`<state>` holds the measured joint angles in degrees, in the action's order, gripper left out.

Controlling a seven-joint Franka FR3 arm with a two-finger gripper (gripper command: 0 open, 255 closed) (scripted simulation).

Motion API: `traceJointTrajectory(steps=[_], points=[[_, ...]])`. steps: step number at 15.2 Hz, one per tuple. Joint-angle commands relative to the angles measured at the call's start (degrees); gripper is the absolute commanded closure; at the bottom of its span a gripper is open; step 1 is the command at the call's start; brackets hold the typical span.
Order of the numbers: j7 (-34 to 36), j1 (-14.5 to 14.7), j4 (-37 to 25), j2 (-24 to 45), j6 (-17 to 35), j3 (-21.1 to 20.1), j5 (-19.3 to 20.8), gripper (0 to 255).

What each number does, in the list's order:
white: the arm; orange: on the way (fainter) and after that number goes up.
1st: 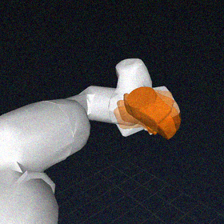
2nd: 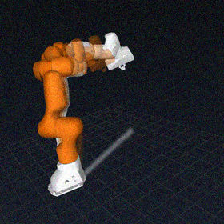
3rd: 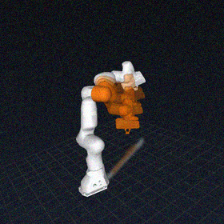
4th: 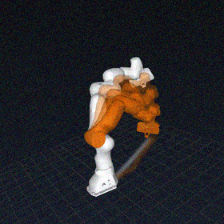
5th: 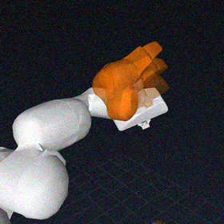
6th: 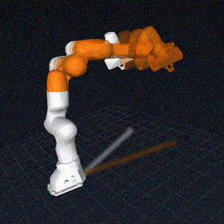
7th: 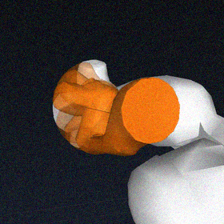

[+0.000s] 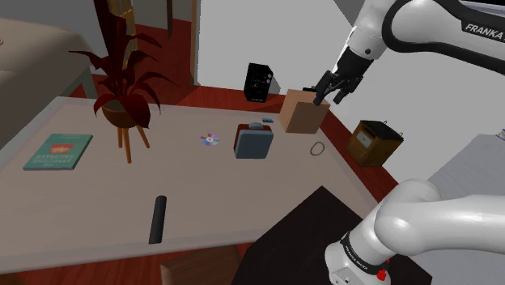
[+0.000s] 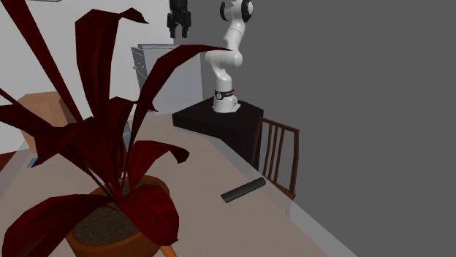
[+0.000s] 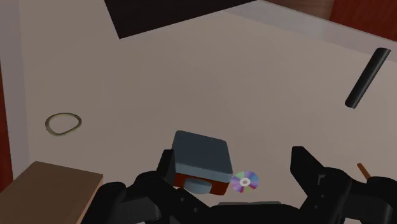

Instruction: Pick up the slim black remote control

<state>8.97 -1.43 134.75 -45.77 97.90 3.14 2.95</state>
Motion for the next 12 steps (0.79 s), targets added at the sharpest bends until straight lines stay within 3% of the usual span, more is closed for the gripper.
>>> traceJointTrajectory(steps=[1, 12], points=[[0.0, 0.0, 0.0, 0.0, 0.0, 0.0, 0.0, 0], [14.96, 2.75, 11.08, 5.17, 16.48, -11.97, -4.91, 0]])
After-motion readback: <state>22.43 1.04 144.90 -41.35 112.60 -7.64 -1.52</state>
